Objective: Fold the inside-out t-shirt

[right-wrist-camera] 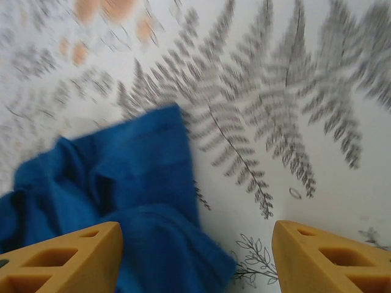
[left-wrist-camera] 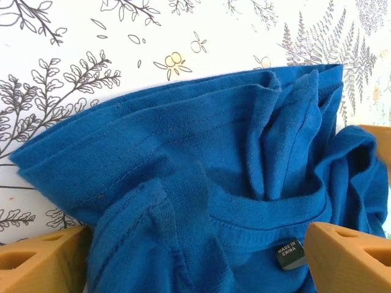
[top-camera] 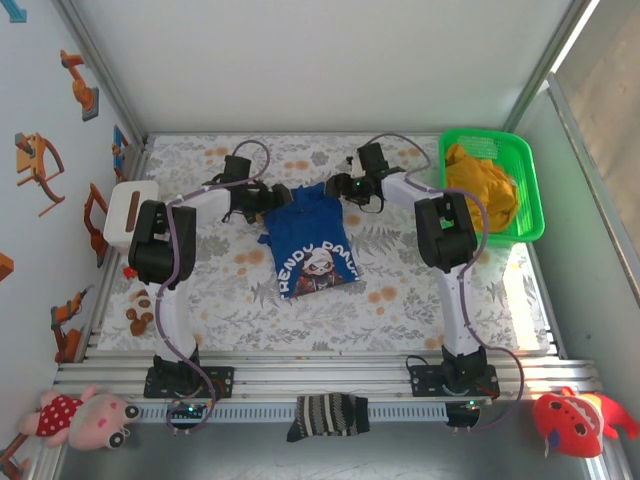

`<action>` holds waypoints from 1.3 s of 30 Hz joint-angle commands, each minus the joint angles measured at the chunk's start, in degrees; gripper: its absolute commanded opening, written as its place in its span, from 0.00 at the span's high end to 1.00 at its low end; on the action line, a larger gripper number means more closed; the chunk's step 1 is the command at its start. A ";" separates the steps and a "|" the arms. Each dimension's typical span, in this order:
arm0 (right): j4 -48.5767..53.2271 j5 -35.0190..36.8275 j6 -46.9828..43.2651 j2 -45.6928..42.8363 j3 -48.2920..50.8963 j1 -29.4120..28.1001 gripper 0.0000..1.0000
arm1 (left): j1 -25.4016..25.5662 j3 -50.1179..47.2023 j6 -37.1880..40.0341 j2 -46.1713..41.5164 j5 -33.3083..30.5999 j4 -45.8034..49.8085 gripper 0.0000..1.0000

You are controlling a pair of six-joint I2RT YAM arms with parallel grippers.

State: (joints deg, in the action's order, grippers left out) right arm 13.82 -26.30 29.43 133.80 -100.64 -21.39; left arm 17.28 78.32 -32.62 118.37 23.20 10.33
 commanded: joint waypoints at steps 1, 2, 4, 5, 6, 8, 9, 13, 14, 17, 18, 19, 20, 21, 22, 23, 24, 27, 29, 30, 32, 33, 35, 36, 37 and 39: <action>1.32 -2.95 -1.91 1.03 0.67 -2.71 0.36 | 0.70 -0.10 1.05 2.92 -2.62 3.10 0.11; 0.62 -3.78 -1.77 0.81 1.68 -3.26 0.36 | 0.95 -0.18 1.02 3.18 -2.37 2.97 0.11; -1.10 -5.03 -1.49 0.31 3.42 -4.31 0.36 | 1.43 -0.57 0.73 3.42 -1.46 2.18 0.11; -1.85 -5.39 -1.25 0.04 4.25 -4.83 0.37 | 1.78 -0.79 0.37 3.52 -0.88 1.37 0.12; -2.55 -5.42 -1.13 -0.23 4.89 -5.43 0.37 | 2.20 -1.06 0.14 3.38 -0.33 0.64 0.14; -2.80 -5.34 -0.95 -0.38 5.44 -6.33 0.38 | 3.08 -1.61 -0.33 3.14 0.09 -0.68 0.16; -3.13 -5.10 -0.74 -0.38 5.68 -6.60 0.39 | 3.47 -1.81 -0.55 3.01 0.07 -0.97 0.18; -3.87 -4.07 0.47 -0.03 6.27 -6.45 0.50 | 3.61 -3.21 -2.38 3.29 0.55 -3.37 0.38; -4.54 -4.10 1.21 -0.03 6.58 -6.22 0.54 | 3.50 -3.69 -2.97 3.44 0.81 -4.31 0.42; -7.58 -5.05 3.94 -0.49 8.06 -5.78 0.73 | 3.53 -5.24 -5.35 3.62 3.28 -9.04 0.51; -8.10 -5.16 4.49 -0.78 8.46 -5.55 0.82 | 3.58 -5.47 -5.96 3.60 3.86 -10.09 0.53; -8.83 -5.35 5.02 -1.04 8.85 -5.46 0.88 | 3.61 -5.60 -6.40 3.65 4.46 -10.86 0.56; -10.11 -5.71 5.93 -1.50 9.76 -5.17 0.96 | 3.55 -5.56 -6.83 3.92 5.20 -11.59 0.61; -11.59 -6.15 7.04 -2.16 10.75 -4.84 1.00 | 3.52 -5.38 -6.99 4.21 5.91 -11.84 0.66; -13.13 -6.49 7.97 -2.94 11.99 -4.57 1.00 | 3.44 -5.05 -7.10 4.50 6.50 -11.92 0.72; -15.07 -6.64 9.36 -4.11 13.70 -4.17 1.00 | 3.21 -5.01 -7.32 4.59 7.28 -12.19 0.83; -17.29 -6.80 10.73 -5.24 15.42 -3.75 1.00 | 2.89 -5.25 -7.66 4.57 7.83 -12.78 0.91; -24.60 -7.34 16.02 -10.19 21.67 -2.53 1.00 | 1.75 -7.53 -9.59 2.39 9.60 -16.06 1.00; -28.33 -7.46 19.24 -14.01 25.58 -2.03 1.00 | 1.44 -9.31 -10.05 -0.61 9.93 -17.11 1.00; -29.60 -7.11 20.15 -15.60 27.06 -2.00 1.00 | 1.38 -9.98 -9.88 -1.96 9.89 -17.08 1.00; -31.87 -6.75 22.08 -17.96 29.47 -2.02 1.00 | 1.31 -11.30 -9.66 -4.55 9.65 -17.43 1.00; -32.56 -6.66 22.84 -18.41 30.07 -1.99 1.00 | 1.26 -11.49 -9.65 -5.17 9.75 -17.63 1.00; -33.71 -6.30 23.64 -18.47 30.23 -2.08 1.00 | 1.01 -10.90 -9.57 -5.30 10.40 -17.77 1.00; -33.33 -6.30 23.66 -18.05 29.67 -2.03 1.00 | 0.82 -10.38 -9.58 -4.89 10.75 -17.79 1.00; -33.16 -6.43 23.78 -17.24 28.85 -2.06 1.00 | 0.63 -9.76 -9.70 -4.28 11.10 -18.04 1.00; -33.33 -6.74 24.41 -15.73 27.44 -1.97 1.00 | 0.40 -8.22 -9.83 -2.93 11.64 -18.19 1.00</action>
State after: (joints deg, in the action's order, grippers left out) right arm -16.73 -32.99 51.31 117.14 -71.22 -23.75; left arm 18.35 68.07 -41.76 115.46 33.06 -6.92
